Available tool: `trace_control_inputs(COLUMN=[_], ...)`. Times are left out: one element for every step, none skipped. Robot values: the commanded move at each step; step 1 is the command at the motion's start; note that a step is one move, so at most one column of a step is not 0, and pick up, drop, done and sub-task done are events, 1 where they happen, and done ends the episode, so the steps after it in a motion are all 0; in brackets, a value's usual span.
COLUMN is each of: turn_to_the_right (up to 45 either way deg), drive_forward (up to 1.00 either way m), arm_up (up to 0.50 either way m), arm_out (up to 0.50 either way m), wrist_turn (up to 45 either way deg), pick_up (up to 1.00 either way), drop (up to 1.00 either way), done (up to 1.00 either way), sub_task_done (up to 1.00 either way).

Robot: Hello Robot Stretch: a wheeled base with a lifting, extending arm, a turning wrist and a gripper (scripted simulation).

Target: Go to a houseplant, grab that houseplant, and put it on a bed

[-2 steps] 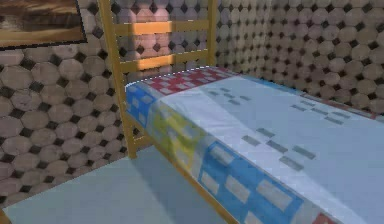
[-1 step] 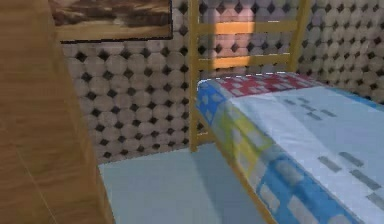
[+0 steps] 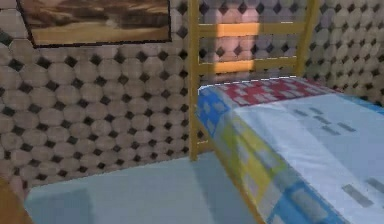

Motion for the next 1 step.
trace_control_inputs(turn_to_the_right=[12.0], drive_forward=[0.00], arm_up=[0.00], arm_out=[0.00], wrist_turn=[0.0], pick_up=[0.00], drop=[0.00], done=[0.00], sub_task_done=[0.00])
